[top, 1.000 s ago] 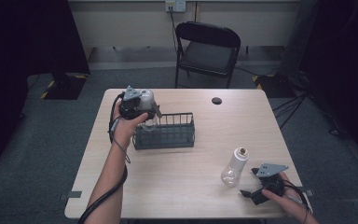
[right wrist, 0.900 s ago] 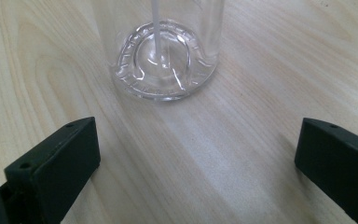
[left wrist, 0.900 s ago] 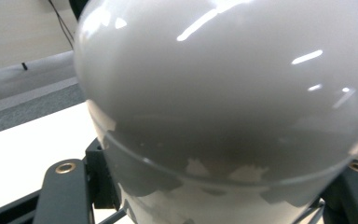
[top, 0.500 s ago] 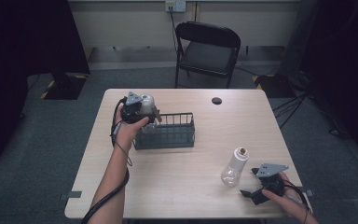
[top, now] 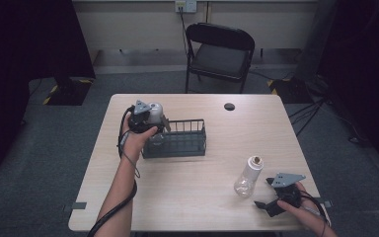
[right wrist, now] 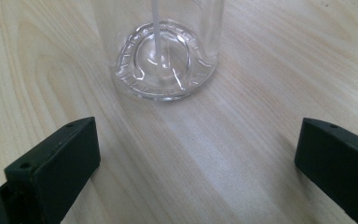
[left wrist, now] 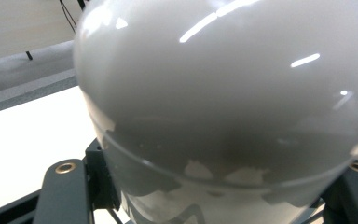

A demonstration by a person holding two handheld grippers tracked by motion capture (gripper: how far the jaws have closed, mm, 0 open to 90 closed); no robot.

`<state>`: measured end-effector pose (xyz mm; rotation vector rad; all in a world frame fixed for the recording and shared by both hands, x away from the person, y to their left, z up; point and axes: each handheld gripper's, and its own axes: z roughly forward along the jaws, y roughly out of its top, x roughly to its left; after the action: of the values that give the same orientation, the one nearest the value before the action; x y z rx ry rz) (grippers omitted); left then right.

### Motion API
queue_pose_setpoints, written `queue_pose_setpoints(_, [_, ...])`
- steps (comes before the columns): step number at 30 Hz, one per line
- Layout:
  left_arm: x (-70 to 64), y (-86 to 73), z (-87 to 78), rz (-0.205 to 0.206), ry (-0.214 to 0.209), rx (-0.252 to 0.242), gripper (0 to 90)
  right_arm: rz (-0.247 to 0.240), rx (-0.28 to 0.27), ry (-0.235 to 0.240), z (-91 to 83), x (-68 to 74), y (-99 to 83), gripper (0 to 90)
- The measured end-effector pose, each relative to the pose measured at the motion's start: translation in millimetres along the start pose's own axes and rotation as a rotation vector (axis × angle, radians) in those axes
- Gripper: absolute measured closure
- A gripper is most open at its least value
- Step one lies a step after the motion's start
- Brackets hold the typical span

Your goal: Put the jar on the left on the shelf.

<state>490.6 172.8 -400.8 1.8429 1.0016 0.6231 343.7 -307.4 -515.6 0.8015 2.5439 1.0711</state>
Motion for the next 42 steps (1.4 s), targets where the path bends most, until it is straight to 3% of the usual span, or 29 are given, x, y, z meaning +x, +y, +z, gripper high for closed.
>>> queue_pose_setpoints(23, [-3.1,-4.5,-0.9,0.014,-0.003,0.010,28.7,0.000,0.000,0.000,0.0,0.0,0.0,0.0])
queue_pose_setpoints(35, [-0.8,-5.2,-6.2,-0.006,0.028,0.053,14.3,0.000,0.000,0.000,0.0,0.0,0.0,0.0])
queue_pose_setpoints(42, [0.0,-7.2,-12.0,-0.013,0.023,0.070,10.0,0.000,0.000,0.000,0.0,0.0,0.0,0.0])
